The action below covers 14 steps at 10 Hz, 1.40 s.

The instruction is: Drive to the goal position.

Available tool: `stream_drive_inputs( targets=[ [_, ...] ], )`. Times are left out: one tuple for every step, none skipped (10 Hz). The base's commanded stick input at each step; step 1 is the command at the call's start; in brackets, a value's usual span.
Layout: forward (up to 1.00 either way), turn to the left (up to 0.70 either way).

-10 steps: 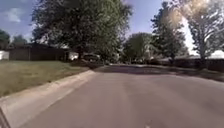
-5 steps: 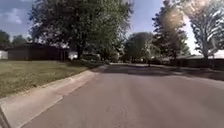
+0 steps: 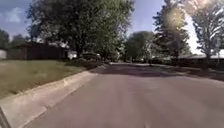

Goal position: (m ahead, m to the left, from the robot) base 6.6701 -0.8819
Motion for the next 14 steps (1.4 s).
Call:
stream_drive_inputs(
  targets=[
    [1.00,0.00],
    [1.00,0.00],
    [1.00,0.00],
    [1.00,0.00],
    [1.00,0.00],
    [1.00,0.00],
    [1.00,0.00],
    [1.00,0.00],
    [1.00,0.00],
    [1.00,0.00],
    [1.00,-0.20],
    [1.00,-0.35],
    [1.00,-0.15],
    [1.00,0.00]
  ],
)
